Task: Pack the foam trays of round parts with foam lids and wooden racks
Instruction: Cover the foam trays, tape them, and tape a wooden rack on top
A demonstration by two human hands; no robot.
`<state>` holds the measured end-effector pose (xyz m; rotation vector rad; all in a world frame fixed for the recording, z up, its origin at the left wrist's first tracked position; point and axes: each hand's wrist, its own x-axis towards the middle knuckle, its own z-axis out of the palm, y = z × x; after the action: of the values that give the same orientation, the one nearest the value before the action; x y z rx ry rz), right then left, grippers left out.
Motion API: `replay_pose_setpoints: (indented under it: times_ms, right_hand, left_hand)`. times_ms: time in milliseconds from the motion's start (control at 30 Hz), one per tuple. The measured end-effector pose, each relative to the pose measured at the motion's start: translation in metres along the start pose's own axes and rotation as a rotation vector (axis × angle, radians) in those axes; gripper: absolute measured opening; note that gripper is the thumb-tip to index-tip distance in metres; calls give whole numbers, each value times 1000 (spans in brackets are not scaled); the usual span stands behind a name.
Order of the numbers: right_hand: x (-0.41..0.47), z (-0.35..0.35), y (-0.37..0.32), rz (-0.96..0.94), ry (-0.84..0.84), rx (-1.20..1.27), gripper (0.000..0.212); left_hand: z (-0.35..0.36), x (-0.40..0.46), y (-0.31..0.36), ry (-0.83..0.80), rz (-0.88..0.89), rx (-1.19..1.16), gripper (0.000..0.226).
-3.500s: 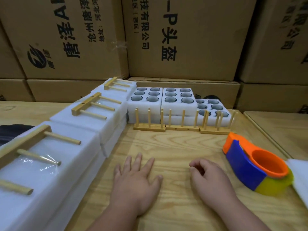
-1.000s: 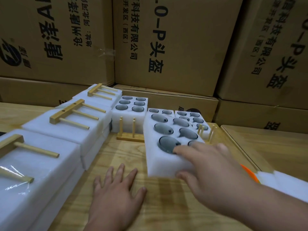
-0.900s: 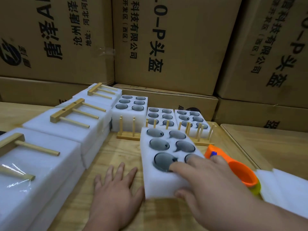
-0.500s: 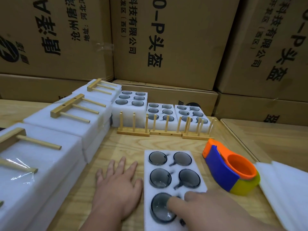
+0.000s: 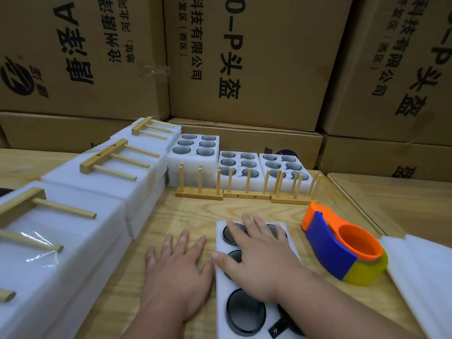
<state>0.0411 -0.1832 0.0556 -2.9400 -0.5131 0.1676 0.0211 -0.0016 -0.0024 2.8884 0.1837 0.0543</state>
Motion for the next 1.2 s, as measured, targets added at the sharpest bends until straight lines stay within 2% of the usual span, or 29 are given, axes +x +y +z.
replay_pose_setpoints:
  times_ms: [133,267,300,367,433,467,533,667,1200]
  right_hand:
    - [5,6,2,5,26,-2,99]
    - [0,1,-4,13,46,24,87]
    - [-4,0,-6,14,79,52,79]
    - [-14,-4,-11,27,255,117,53]
    - [-21,-4,-14,66,389,81,42]
    - [-22,-3,-13,86,366,59,47]
    - [-21,-1,-10,152,216,34,64]
    - [-17,-3,-6,180,70,43,71]
    - [-65,13,-13,81,77,51,79]
  left_hand:
    - [0,1,-1,-15,-4,4,66]
    - [-4,-3,0,-3,-13,-21,64]
    - [-5,-5,0,15,-22,-26,64]
    - [-7,-11,3,66,-54,-24,62]
    - [-8,-19,7,98,-88,-26,60]
    - [-8,-24,9,100,-103,-34,59]
    - [-7,-32,11,87,-123,-45,59]
    - [-4,-40,8,55,-109,-40,62]
    - [-4,-38,5,54,-114,16,67]
